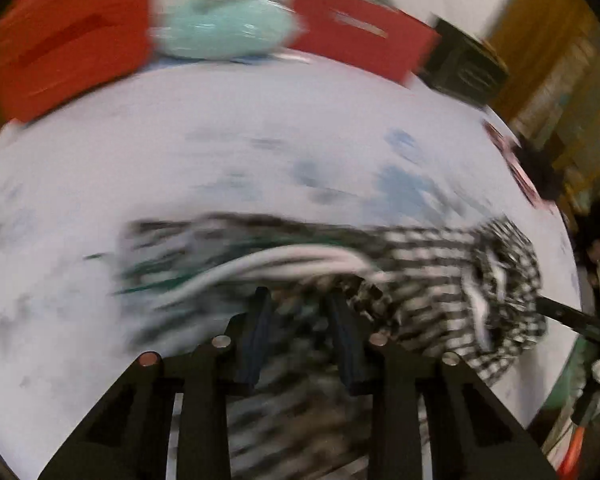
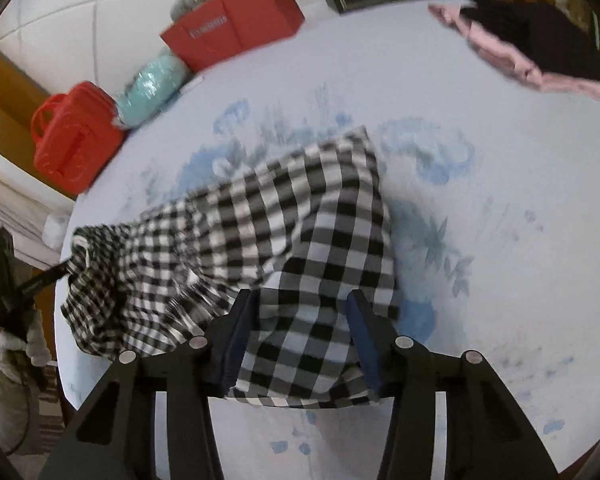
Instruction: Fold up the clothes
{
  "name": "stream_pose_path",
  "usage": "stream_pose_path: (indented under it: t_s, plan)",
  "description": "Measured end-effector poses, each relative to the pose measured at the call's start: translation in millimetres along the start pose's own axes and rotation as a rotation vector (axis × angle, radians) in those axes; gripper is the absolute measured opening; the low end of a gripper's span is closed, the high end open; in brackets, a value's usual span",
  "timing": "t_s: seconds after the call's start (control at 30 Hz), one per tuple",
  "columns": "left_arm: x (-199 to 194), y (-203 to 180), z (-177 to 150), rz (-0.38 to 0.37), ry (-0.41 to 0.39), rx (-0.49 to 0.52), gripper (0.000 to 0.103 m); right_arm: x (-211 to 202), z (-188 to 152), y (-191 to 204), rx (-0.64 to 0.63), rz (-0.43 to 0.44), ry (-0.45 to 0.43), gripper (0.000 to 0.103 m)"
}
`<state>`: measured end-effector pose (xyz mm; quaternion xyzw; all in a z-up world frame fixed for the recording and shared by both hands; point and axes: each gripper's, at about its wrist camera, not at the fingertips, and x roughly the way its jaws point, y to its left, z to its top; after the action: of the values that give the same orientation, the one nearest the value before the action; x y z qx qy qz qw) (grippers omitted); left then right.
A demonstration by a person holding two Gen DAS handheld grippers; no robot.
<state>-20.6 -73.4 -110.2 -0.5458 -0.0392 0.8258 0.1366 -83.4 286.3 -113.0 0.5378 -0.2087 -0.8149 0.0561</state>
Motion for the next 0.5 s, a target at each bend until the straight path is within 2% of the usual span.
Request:
stream_pose_path:
  t_s: [0.1, 0.2, 0.23, 0.3, 0.33, 0.37, 0.4, 0.43, 0.5]
  plan:
    - [26.0, -36.1, -0.2, -0.064, 0.079, 0.103, 0.026, 10.2, -2.3, -7.1, 0.033, 0.005, 0.027, 0.048]
    - [15.4, -46.7, -6.0, -0.013, 0.059, 0.179, 0.030, 8.9, -2.6, -7.7, 0.034, -0.008, 0.028, 0.048]
    - [2.0, -38.2, -7.1, -0.001, 0.043, 0.171, 0.032, 2.6, -2.0, -2.3, 0.012, -0.016, 0.013, 0.048]
    - [-25.0, -20.9, -9.0, 0.024, 0.009, 0.153, 0.043, -9.2, -1.1, 13.9, -0.046, -0.004, -0.022, 0.048]
    - [-39.1, -9.2, -9.0, 0.036, -0.016, 0.134, 0.053, -13.5, -0.3, 23.9, -0.071, 0.015, -0.035, 0.048]
    - [-53.0, 3.0, -9.1, 0.048, -0.040, 0.115, 0.056, -17.5, 0.6, 34.4, -0.094, 0.036, -0.048, 0.051]
    - [-65.4, 17.5, -10.0, 0.061, -0.059, 0.092, 0.056, -21.6, 1.5, 44.9, -0.118, 0.058, -0.060, 0.055]
    - [-76.4, 32.3, -11.7, 0.087, -0.072, 0.065, 0.056, -22.8, 3.0, 57.3, -0.141, 0.077, -0.067, 0.063]
    - [-81.8, 60.0, -16.7, 0.169, -0.059, 0.007, 0.056, -16.0, 5.9, 81.6, -0.185, 0.101, -0.052, 0.070]
